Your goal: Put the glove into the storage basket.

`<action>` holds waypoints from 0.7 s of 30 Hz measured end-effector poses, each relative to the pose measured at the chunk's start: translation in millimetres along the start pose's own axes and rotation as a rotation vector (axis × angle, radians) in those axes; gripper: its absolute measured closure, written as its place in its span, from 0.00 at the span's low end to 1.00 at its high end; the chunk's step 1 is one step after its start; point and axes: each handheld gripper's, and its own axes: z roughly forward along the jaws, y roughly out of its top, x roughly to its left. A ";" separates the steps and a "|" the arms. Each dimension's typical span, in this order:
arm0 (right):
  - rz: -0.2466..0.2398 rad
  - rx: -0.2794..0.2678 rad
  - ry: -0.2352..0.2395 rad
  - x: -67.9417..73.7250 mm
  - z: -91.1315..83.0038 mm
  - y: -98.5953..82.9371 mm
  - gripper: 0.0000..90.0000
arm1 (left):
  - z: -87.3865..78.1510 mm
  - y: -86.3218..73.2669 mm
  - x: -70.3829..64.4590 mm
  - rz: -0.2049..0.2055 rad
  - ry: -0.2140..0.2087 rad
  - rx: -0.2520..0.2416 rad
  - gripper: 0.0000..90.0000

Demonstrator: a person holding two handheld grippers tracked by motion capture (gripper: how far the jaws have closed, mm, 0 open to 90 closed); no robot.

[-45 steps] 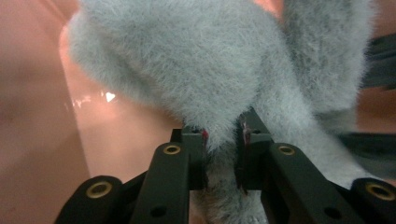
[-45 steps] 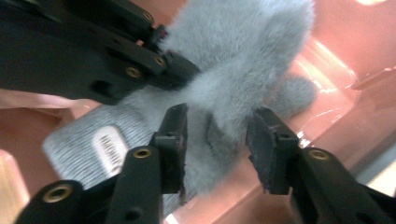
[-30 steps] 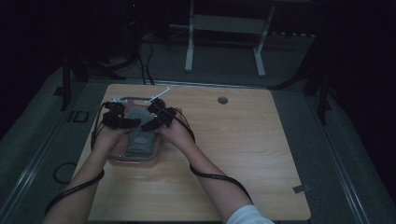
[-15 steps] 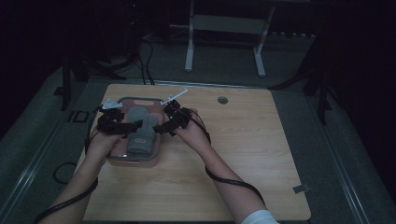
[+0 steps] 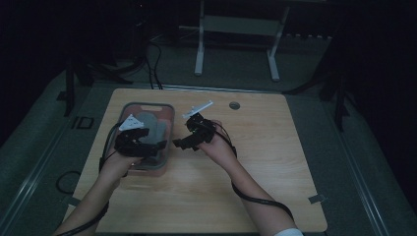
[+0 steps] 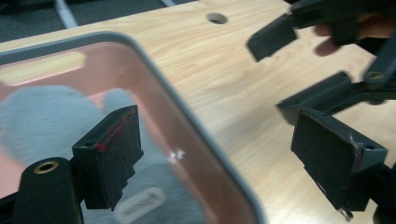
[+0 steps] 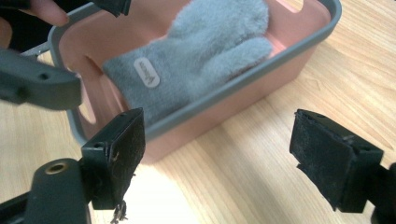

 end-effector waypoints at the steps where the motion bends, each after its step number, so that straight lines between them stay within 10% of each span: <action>1: 0.002 -0.002 0.006 -0.1 -1.6 -3.4 0.20 | -0.7 -0.6 -4.4 0.008 -0.009 -0.009 0.18; 21: -0.045 0.006 0.053 -11.2 -6.1 -89.7 0.20 | 29.5 -45.5 -73.3 0.107 -0.263 0.025 0.18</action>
